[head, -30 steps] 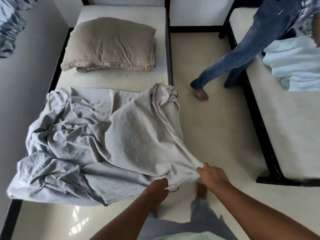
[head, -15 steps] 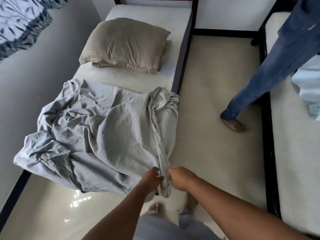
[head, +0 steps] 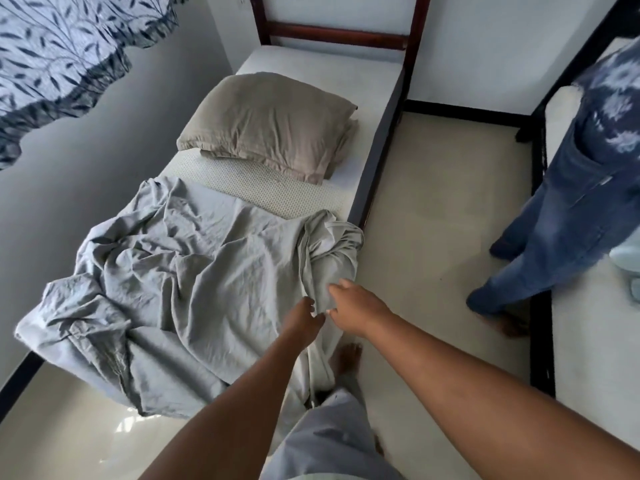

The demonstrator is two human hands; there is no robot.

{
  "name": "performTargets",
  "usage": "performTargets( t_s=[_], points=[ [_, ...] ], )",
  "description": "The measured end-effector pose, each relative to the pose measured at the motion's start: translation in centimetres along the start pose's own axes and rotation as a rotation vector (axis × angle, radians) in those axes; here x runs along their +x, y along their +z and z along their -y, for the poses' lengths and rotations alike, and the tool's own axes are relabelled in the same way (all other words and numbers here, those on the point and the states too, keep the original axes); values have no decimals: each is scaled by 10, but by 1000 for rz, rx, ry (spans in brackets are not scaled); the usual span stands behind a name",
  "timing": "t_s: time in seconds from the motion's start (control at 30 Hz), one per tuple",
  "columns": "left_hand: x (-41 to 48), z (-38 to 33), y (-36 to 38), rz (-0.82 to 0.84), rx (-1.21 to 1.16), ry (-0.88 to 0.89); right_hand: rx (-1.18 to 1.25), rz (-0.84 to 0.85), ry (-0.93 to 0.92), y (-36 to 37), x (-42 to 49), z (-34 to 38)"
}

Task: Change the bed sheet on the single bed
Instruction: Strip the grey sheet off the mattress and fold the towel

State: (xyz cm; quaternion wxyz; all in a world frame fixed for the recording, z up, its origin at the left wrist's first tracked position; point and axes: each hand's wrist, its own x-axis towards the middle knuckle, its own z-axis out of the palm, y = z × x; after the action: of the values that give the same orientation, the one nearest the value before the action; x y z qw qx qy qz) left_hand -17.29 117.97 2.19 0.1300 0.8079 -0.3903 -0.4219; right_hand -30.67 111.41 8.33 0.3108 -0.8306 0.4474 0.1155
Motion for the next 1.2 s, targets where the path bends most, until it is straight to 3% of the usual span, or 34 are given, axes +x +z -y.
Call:
performTargets(
  t_s=[0.13,0.33,0.67,0.97,1.07,1.13,1.2],
  points=[
    [52,-18,-18,-11,-20,3,-44,-31,6,-24,48,1],
    [169,-29,-30,40,-2,-79,-44,74,81,-46,157,-13],
    [348,37,12,201,-101,-411,-42,249,189,-4,326,-58],
    [384,79,61,227,-133,-371,-82,281,393,32,445,-99],
    [386,90,54,265,-181,-350,93,183,421,31,449,-99],
    [387,94,52,284,-195,-316,347,19,486,28,440,-88],
    [386,100,49,290,-210,-308,584,-11,589,29,425,-73]
  ],
)
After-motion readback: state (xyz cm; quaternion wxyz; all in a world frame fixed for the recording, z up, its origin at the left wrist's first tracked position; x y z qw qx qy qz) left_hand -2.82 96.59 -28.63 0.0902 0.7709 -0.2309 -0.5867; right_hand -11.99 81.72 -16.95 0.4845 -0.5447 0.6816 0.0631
